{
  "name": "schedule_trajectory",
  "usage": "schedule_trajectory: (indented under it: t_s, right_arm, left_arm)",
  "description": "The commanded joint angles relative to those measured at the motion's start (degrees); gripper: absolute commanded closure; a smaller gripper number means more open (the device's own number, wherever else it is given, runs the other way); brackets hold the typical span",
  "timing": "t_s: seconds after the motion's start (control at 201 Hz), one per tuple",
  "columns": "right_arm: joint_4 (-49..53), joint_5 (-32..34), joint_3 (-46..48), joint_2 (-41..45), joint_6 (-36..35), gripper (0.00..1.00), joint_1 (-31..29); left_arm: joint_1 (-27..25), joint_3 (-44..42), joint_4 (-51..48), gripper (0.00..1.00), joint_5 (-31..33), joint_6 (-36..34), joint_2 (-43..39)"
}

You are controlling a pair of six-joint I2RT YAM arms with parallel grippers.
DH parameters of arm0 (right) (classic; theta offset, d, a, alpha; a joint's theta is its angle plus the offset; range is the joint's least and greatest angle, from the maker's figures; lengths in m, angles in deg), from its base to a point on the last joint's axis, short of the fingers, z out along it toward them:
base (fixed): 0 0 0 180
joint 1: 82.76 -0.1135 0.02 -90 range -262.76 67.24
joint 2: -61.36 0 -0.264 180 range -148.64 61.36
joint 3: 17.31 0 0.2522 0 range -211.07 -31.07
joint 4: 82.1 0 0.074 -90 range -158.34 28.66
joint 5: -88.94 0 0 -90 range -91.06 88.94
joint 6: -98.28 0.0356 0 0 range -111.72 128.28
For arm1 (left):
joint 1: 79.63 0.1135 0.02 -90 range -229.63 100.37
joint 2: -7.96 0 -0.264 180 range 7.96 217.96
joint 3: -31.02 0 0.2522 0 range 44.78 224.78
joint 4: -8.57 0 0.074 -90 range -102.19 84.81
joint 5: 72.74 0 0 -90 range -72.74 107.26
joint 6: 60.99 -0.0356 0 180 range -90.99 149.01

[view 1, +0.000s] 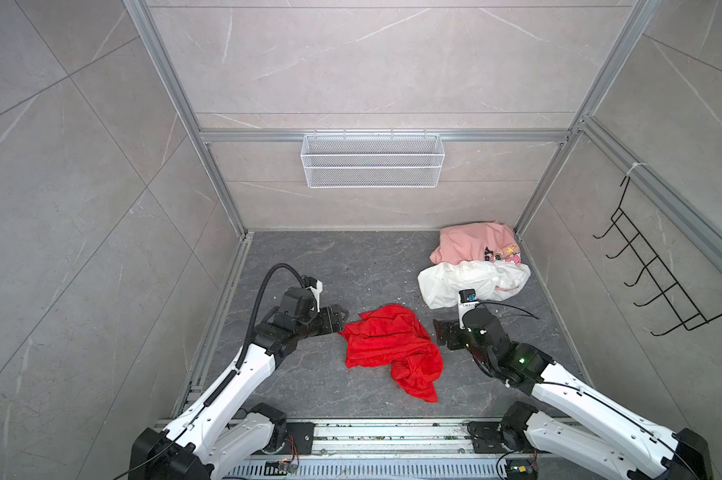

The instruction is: Pick out a specific cloth from the pile

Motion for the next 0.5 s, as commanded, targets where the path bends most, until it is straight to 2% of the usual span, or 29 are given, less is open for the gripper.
schedule_trajectory:
  t_s: [0.0, 0.085, 0.159, 0.254, 0.329, 0.413, 0.498]
  right_arm:
    - [-14.9, 20.4, 5.5, -2.5, -8.8, 0.09, 0.1]
    - [-30.1, 26.1, 9.5, -7.7, -18.6, 0.10, 0.2]
    - [-39.2, 25.7, 11.1, -11.4, -25.7, 0.09, 1.0]
    - [-44.9, 23.6, 12.2, -13.6, -29.3, 0.08, 3.6]
    - [-48.6, 19.2, 14.1, -13.7, -28.3, 0.08, 8.5]
    - [-49.7, 11.1, 15.4, -13.1, -25.3, 0.07, 15.8]
    - [-48.2, 7.7, 14.5, -14.4, -25.1, 0.05, 19.9]
  left_arm:
    - [0.9, 1.8, -1.0, 0.15, 14.6, -6.8, -1.8]
    - [0.9, -0.5, 5.0, 0.10, 23.5, -10.9, -3.3]
    - [1.1, -4.9, 13.1, 0.11, 30.3, -15.2, -4.0]
    - [1.8, -10.9, 23.6, 0.12, 36.7, -22.1, -4.4]
    - [4.2, -14.4, 29.0, 0.12, 36.0, -26.9, -3.4]
    - [9.8, -15.8, 30.6, 0.12, 30.9, -26.8, -0.6]
    - [14.0, -16.0, 32.4, 0.12, 27.3, -26.5, 3.3]
